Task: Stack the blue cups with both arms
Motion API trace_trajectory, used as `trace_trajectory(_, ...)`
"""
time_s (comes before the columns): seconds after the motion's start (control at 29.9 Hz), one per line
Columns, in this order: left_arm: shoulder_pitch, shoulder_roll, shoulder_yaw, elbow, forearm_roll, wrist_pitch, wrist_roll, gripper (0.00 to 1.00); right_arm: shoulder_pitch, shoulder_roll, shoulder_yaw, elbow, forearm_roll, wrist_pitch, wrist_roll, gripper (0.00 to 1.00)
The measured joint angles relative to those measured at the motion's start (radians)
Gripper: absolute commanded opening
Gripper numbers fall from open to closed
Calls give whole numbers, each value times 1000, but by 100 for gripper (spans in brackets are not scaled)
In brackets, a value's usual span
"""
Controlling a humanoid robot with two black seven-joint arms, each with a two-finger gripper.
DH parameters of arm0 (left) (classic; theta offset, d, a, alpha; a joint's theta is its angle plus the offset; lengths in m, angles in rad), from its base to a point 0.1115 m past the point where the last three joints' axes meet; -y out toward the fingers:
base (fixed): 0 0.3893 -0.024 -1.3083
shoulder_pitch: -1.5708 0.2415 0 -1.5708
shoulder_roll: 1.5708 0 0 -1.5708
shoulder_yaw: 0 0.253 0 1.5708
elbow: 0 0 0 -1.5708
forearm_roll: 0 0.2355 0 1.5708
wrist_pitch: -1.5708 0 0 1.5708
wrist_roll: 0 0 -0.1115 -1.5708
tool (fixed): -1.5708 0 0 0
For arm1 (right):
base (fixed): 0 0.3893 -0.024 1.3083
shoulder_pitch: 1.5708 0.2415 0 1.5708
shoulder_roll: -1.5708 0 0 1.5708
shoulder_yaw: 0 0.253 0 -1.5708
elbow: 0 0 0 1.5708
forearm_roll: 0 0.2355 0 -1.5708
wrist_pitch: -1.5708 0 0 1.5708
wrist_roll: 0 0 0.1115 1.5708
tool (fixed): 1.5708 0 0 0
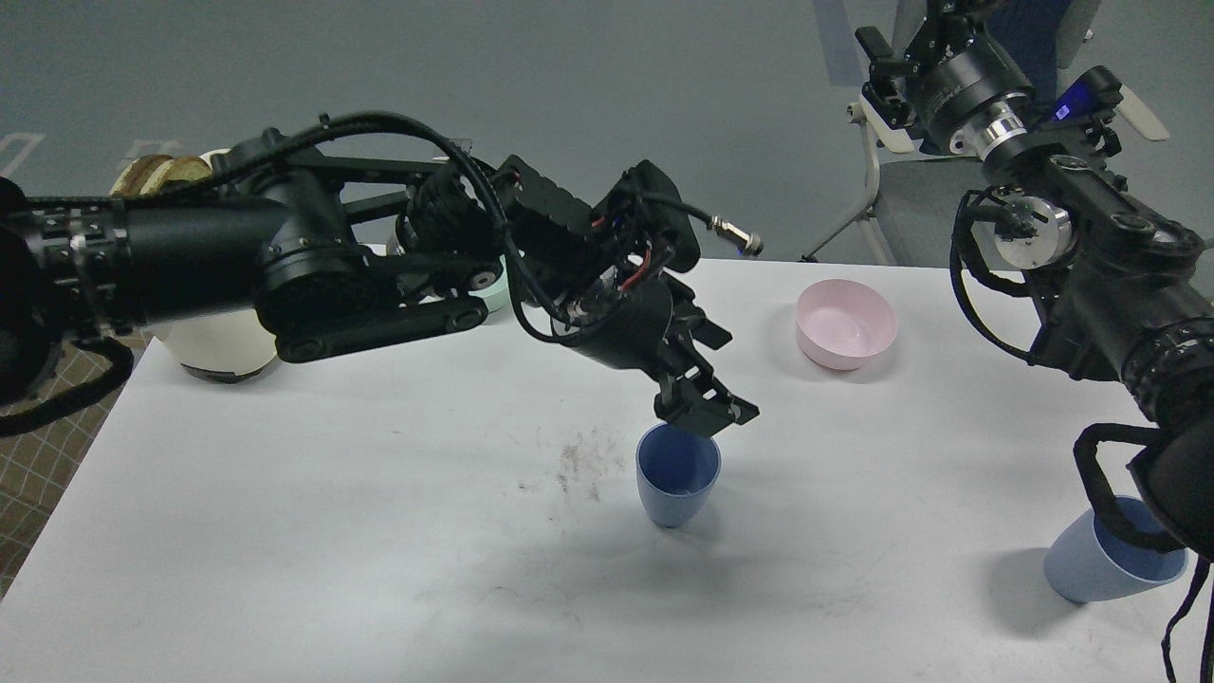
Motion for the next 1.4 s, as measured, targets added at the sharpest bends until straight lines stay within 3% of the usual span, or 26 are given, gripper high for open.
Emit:
trace_trajectory(0.2,74,138,-193,86,-349,0,2,97,0,-202,-137,225,-8,0,0,100)
trace_trajectory(0.37,210,177,-348,195,-651,7,15,97,5,-454,-200,481,-102,0,0,100)
trace_trajectory(0.53,307,177,-459,279,-868,78,44,97,2,-763,-233,801,-323,0,0,100)
trace_trajectory(0.77,378,173,-505,293,-997,89,48,97,-27,-1240,-292,1222,-701,0,0,100)
trace_trajectory(0.9,395,166,-507,294,-999,89,48,97,-45,-1422,-358,1358,-871,0,0,100)
trace_trajectory(1.1,399,157,-503,293,-991,87,47,97,-47,-1560,-511,1447,-1108,-61,0,100)
trace_trajectory(1.24,400,150,-503,286,-991,85,47,97,-47,-1570,-638,1446,-1235,-171,0,100)
trace_trajectory(1.4,407,149,-502,285,-991,81,46,97,-48,-1554,-696,1430,-1266,-210,0,100)
